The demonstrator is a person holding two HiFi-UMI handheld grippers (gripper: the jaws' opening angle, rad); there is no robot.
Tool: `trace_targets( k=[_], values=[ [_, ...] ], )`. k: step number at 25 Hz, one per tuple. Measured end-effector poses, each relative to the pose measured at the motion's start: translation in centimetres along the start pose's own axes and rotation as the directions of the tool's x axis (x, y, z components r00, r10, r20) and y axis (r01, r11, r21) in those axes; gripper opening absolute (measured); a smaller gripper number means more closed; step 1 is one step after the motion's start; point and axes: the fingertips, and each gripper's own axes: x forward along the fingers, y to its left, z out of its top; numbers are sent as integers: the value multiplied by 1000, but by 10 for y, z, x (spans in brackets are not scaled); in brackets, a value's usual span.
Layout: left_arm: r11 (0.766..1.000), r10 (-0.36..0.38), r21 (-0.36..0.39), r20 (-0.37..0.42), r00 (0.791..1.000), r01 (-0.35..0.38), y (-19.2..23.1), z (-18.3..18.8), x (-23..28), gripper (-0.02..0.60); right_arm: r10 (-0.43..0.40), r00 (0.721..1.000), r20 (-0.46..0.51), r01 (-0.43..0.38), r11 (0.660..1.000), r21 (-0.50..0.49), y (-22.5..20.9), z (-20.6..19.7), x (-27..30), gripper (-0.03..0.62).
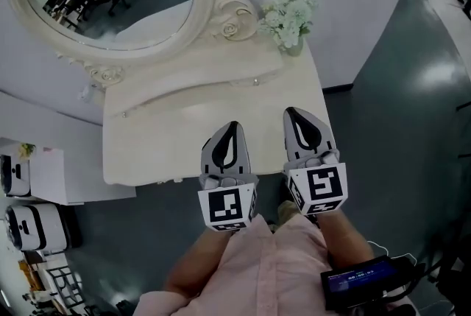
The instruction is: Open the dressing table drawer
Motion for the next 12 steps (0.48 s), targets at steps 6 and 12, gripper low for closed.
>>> trace_targets(
  k=[6, 12],
  values=[
    [999, 51, -6, 18, 999, -51, 11, 11, 19, 8, 47, 999, 10, -47, 999, -26, -6, 13, 28, 19],
    [996, 91, -17, 22, 996, -91, 31, 12, 32, 8, 78, 997, 8, -77, 996, -47, -2, 17, 55, 18]
  ],
)
